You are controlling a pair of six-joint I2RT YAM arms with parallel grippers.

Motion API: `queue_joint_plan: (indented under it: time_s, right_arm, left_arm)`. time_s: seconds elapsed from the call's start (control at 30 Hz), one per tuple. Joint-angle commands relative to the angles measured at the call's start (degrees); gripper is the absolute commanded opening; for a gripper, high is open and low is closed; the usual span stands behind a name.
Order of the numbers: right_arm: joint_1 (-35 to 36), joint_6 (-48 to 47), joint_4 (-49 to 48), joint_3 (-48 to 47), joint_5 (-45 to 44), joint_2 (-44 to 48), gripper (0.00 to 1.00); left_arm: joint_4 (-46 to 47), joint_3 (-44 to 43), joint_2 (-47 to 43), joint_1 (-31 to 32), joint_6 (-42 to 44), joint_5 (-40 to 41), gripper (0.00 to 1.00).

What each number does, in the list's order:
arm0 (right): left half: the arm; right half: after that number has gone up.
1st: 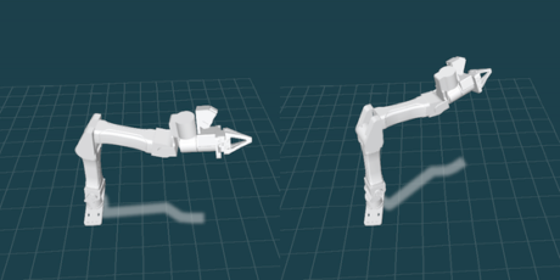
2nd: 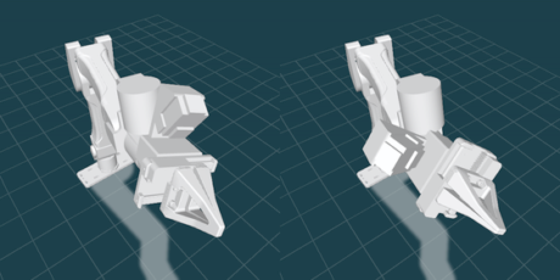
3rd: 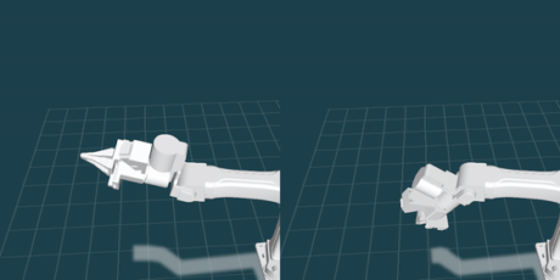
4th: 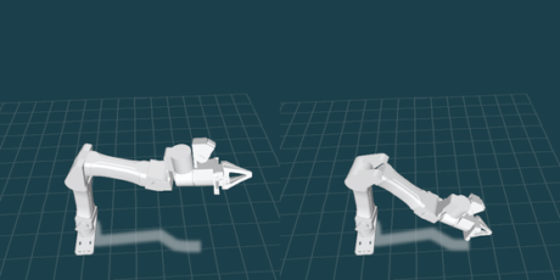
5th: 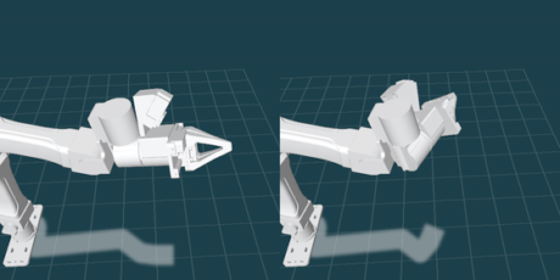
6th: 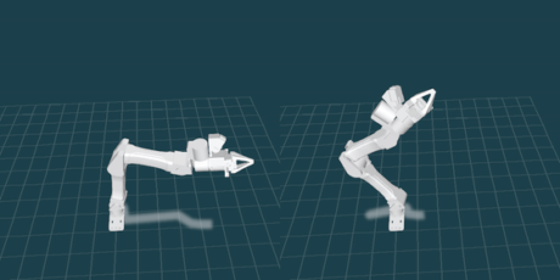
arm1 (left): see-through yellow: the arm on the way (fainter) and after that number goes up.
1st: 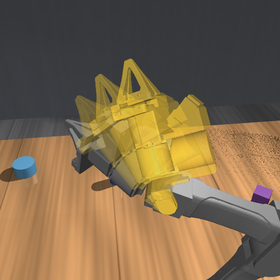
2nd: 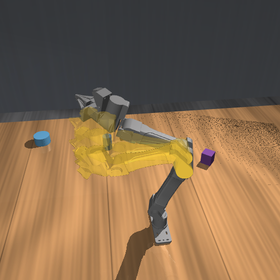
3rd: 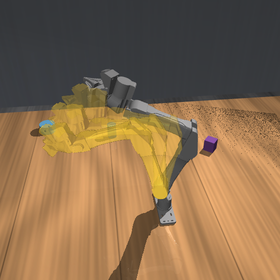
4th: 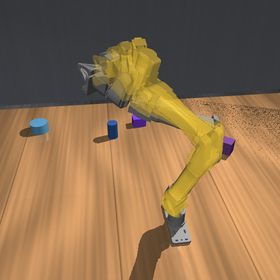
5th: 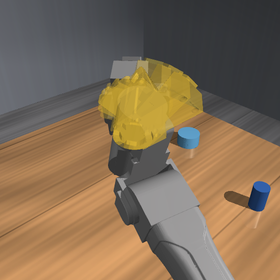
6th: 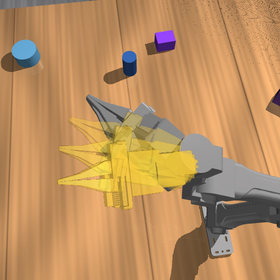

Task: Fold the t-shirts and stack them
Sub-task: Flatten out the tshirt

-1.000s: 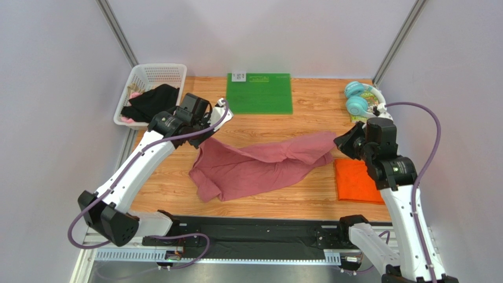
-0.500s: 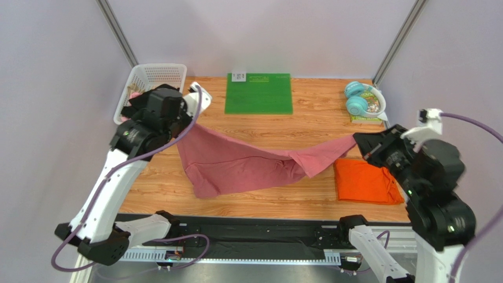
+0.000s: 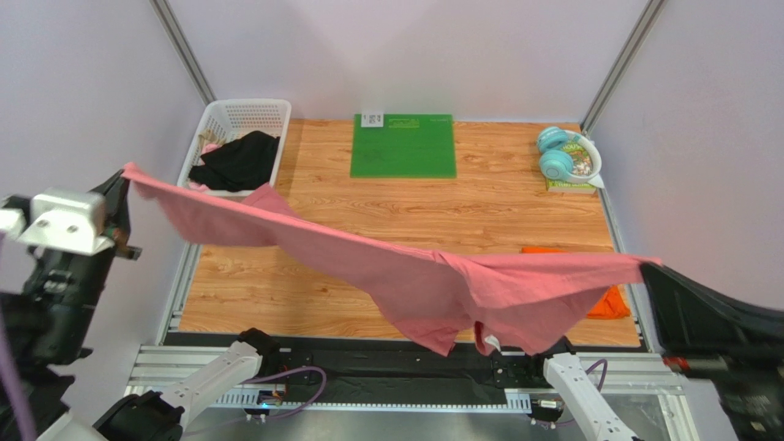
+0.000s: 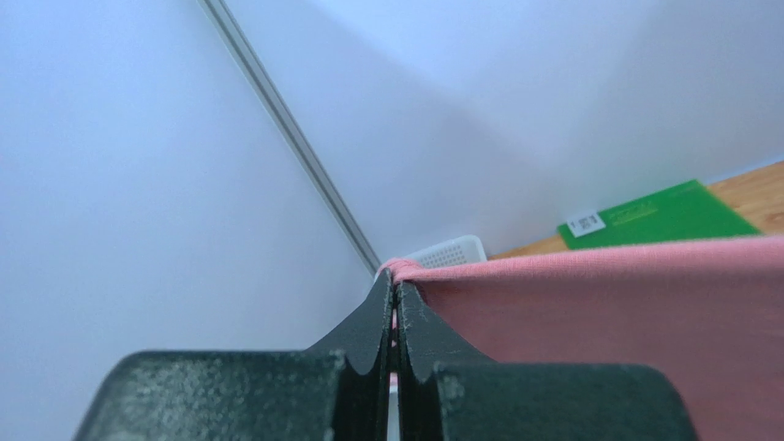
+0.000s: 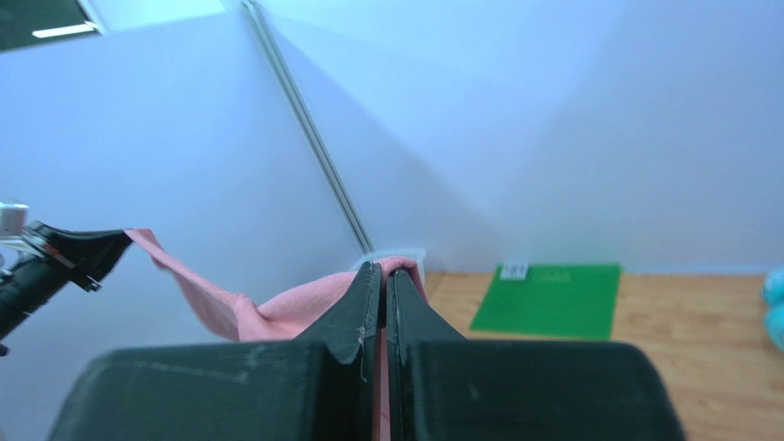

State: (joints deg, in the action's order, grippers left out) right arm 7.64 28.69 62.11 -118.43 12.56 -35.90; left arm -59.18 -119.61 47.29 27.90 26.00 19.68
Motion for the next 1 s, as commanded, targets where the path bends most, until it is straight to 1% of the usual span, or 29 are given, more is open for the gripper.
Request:
queue_joint_plan:
  time_s: [0.0,0.07,0.13,0.2,0.27,0.3,0.37,0.4,0.43,0.47,0.5,0.57,0.6,0.63,0.67,0.7,0.73,0.77,0.8,0.87,0.9,0.93,0.97]
  right_arm:
    - [-1.22,-1.44,-0.15,-12.95,1.86,-3.56,0.00]
    - [-1.75,-0.92,-0.93,-15.94,1.86,-4.00,0.00]
    - [-1.84,-0.13,-2.42,-16.39,1.86,-4.18,0.00]
    - [-1.84,-0.12,-2.95,-15.26,1.59,-4.79,0.00]
    - [-1.84,-0.12,-3.66,-12.72,0.54,-4.88,0.00]
    - [-1.84,-0.21,-4.01,-8.79,-0.85,-4.53,0.00]
    - [-1.84,-1.00,-6.11,-3.41,-2.88,-4.44,0.00]
    - [-1.84,-1.44,-7.60,2.18,-5.24,-4.35,0.00]
    - [-1.75,-1.96,-8.22,4.59,-6.31,-5.05,0.00]
    - [-1.84,-3.10,-8.66,6.79,-7.27,-5.84,0.00]
    - [-1.75,-3.46,-9.71,11.51,-9.11,-6.63,0.00]
    - [-1.84,-4.25,-11.30,16.10,-10.71,-9.62,0.00]
    - [-1.75,-4.51,-14.26,18.30,-11.41,-10.67,0.00]
    - [-1.75,-4.52,-15.95,22.76,-11.85,-11.47,0.00]
    - [-1.75,-4.52,-17.70,24.72,-12.03,-13.21,0.00]
    - [-1.84,-4.87,-20.85,26.22,-12.38,-14.19,0.00]
    - [-1.84,-4.96,-21.84,28.58,-12.47,-15.42,0.00]
    - [-1.75,-5.22,-22.81,29.39,-12.47,-18.65,0.00]
    - [-1.84,-5.74,-24.47,30.01,-12.47,-20.16,0.00]
    - [-1.84,-6.10,-26.24,31.32,-14.21,-25.24,0.00]
    - [-1.84,-6.36,-28.34,31.77,-14.40,-27.10,0.00]
    - [-1.84,-6.36,-29.23,32.03,-14.49,-28.68,0.00]
    - [-1.84,-6.54,-30.11,32.21,-14.49,-30.18,0.00]
  left_arm:
    - [-6.29,-1.77,-0.61,-0.48,-0.16,-2.89,0.00]
    - [-7.09,-1.07,-1.84,-0.48,-0.42,-4.21,0.00]
    - [-7.79,-0.27,-2.73,-0.48,-0.60,-4.48,0.00]
    - [-9.46,1.21,-2.90,-0.48,-1.03,-5.35,0.00]
    - [-9.03,4.02,-3.60,-0.48,-1.13,-5.71,0.00]
    - [-8.33,8.56,-4.39,-0.48,-1.13,-5.62,0.00]
    - [-4.38,14.38,-5.27,-0.48,0.28,-4.75,0.00]
    - [-2.45,21.02,-6.41,-0.48,1.24,-4.31,0.00]
    - [1.66,24.04,-6.77,-0.48,2.73,-4.04,0.00]
    - [3.87,26.95,-6.94,-0.48,3.61,-3.08,0.00]
    - [5.98,32.02,-6.77,-0.48,4.49,-2.72,0.00]
    - [11.17,36.10,-5.29,-0.48,6.43,-1.32,0.00]
    - [12.84,39.86,-2.93,-0.48,7.04,-0.70,0.00]
    - [16.77,41.98,-1.60,-0.57,7.66,0.00,0.00]
    - [18.38,43.92,-0.11,-0.74,8.36,0.35,0.00]
    - [19.61,46.81,3.56,-1.09,8.80,-0.34,0.00]
    - [21.45,47.71,6.04,-1.88,8.98,-0.43,0.00]
    - [22.26,48.07,8.67,-2.75,8.81,-1.04,0.00]
    - [22.96,47.63,14.44,-3.89,8.81,-1.57,0.00]
    - [24.63,45.53,20.71,-8.02,8.11,-2.97,0.00]
    - [24.64,41.95,27.44,-9.43,7.23,-3.24,0.00]
    - [24.11,39.65,30.73,-11.79,6.61,-3.51,0.00]
    - [23.59,37.28,36.76,-12.86,6.26,-3.95,0.00]
